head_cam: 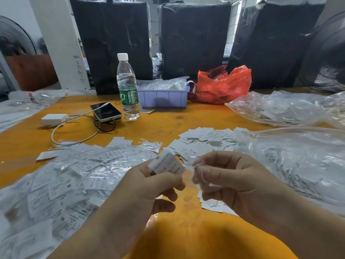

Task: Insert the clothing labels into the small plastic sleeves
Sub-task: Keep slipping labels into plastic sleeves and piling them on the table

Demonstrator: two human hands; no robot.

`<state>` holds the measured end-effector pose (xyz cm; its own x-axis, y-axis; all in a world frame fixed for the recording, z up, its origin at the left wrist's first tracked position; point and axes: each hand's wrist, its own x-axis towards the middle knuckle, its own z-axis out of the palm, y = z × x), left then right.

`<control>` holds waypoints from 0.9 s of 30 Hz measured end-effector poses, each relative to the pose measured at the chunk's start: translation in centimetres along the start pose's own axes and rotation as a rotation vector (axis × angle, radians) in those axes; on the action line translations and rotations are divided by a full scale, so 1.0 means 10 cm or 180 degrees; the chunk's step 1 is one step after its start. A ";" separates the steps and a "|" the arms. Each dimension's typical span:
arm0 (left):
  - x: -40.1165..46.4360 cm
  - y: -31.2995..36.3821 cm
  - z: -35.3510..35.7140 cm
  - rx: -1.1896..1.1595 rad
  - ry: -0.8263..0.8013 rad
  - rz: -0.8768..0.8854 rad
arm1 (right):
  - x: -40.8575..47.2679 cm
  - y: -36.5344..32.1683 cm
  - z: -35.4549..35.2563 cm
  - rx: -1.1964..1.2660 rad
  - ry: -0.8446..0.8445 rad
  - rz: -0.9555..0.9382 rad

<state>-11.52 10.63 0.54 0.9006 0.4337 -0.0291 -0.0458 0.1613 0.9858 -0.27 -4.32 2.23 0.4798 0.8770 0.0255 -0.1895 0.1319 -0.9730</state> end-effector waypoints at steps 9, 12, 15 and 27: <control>0.03 -0.05 0.00 0.0496 0.0063 0.0022 | 0.01 -0.06 -0.02 -0.0272 0.0312 0.0009; 0.01 -0.05 0.03 0.0583 -0.0095 0.0049 | 0.01 -0.04 -0.01 -0.0338 0.0257 0.0033; 0.02 -0.06 0.02 0.0643 -0.0229 0.0067 | 0.02 -0.01 -0.01 -0.0278 0.0219 0.0059; 0.07 -0.12 -0.03 0.0854 -0.0321 0.0004 | 0.02 -0.02 -0.04 0.0183 0.0347 -0.0005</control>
<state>-10.95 10.96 -0.70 0.9397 0.3411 -0.0247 0.0571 -0.0853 0.9947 0.19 -4.32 2.40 0.5697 0.8218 -0.0013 -0.2361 0.1622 -0.9581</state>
